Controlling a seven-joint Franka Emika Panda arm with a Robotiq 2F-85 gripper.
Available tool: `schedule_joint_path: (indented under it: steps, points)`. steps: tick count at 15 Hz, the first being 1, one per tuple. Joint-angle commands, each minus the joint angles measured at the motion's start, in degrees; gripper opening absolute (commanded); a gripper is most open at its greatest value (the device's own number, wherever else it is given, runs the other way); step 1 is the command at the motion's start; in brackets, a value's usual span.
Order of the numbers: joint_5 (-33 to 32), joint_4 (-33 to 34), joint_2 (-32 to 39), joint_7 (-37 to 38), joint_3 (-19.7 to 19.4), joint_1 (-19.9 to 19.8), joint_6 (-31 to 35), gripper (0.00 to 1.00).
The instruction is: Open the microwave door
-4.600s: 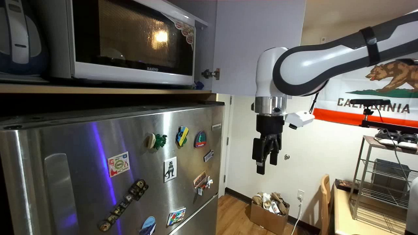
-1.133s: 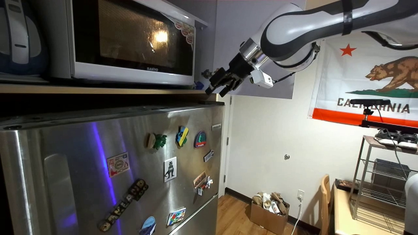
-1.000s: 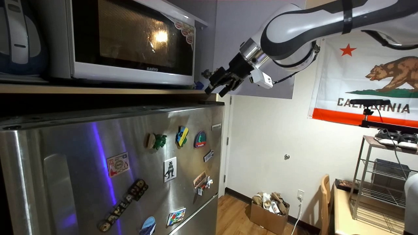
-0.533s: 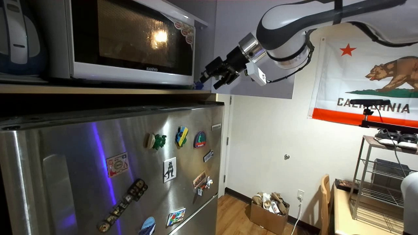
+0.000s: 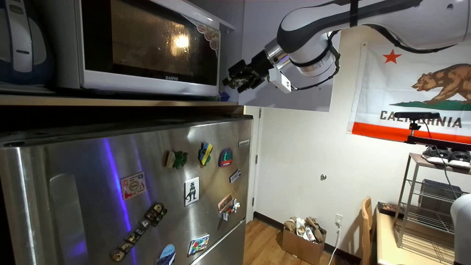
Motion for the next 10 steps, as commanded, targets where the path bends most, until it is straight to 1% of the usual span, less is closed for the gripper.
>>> schedule_joint_path:
  steps: [1,5,6,9,10]
  points:
    - [3.51,4.88,2.7,-4.34,-2.9,1.65,1.44,1.0]
    - [9.17,7.51,3.71,-11.79,-6.07,4.76,-2.09,1.0]
    - [6.31,5.15,2.26,-8.4,-4.63,2.92,-0.41,1.0]
    - [6.62,5.14,2.44,-8.88,-4.91,3.15,-0.5,1.0]
    - [7.67,4.45,2.12,-10.07,-5.24,3.68,-0.27,1.0]
